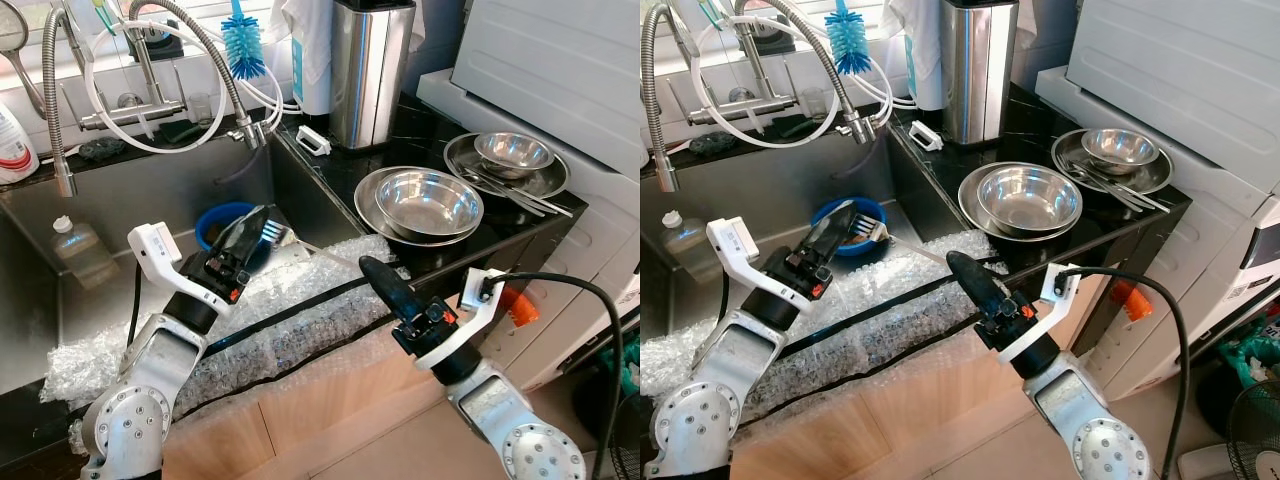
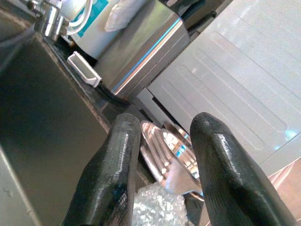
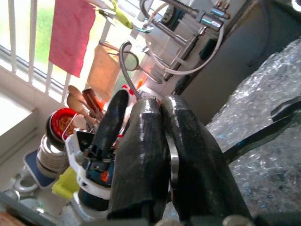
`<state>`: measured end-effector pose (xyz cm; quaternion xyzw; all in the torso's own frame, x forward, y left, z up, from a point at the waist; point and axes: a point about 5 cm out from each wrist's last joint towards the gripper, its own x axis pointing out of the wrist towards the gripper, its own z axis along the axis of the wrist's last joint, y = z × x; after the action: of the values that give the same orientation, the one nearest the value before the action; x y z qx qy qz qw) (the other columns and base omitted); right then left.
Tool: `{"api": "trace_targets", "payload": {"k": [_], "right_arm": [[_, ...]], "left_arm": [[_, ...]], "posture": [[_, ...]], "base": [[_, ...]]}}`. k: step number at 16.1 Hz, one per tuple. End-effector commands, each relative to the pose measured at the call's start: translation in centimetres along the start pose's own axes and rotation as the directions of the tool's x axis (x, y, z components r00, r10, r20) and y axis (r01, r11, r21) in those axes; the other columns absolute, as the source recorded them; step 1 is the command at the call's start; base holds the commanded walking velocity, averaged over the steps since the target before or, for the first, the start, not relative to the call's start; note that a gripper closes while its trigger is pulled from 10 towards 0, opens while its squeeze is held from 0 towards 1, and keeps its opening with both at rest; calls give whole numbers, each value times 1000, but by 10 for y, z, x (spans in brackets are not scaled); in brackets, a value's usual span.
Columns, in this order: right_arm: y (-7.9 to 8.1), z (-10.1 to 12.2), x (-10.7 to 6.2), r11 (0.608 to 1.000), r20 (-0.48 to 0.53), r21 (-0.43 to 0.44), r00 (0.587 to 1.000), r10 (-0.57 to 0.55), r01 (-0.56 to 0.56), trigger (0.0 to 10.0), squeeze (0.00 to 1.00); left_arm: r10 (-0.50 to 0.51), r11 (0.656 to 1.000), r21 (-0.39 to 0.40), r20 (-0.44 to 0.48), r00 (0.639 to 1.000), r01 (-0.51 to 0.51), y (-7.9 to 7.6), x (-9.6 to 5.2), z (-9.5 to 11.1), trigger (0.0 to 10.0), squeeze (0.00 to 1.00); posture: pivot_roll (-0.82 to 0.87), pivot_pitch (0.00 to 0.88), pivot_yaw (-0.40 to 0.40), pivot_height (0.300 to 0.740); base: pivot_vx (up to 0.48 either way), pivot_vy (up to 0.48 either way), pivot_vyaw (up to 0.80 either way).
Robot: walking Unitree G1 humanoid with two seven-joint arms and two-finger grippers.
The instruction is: Kitchen organization
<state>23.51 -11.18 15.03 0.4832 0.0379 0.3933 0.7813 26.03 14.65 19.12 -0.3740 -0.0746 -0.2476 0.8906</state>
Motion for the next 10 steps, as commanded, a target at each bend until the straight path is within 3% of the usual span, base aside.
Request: {"api": "trace_targets", "payload": {"k": [1, 9, 10], "right_arm": [[7, 1, 0, 999, -4, -4, 999, 43, -43, 10000, 0], [12, 2, -3, 996, -17, -3, 996, 91, -92, 10000, 0], [12, 2, -3, 996, -16, -4, 996, 89, -90, 10000, 0]], "left_arm": [[-30, 999, 12, -8, 1000, 30, -6, 0, 1, 10000, 0], [-5, 1000, 29, 6, 1000, 5, -4, 0, 3, 9686, 0], [-4, 1000, 26, 7, 1000, 4, -4, 0, 3, 2275, 0]], "posture": [[-44, 18, 0, 740], [-42, 15, -3, 740], [-41, 16, -3, 740]], "base": [[0, 0, 0], [0, 0, 0], [0, 0, 0]]}}
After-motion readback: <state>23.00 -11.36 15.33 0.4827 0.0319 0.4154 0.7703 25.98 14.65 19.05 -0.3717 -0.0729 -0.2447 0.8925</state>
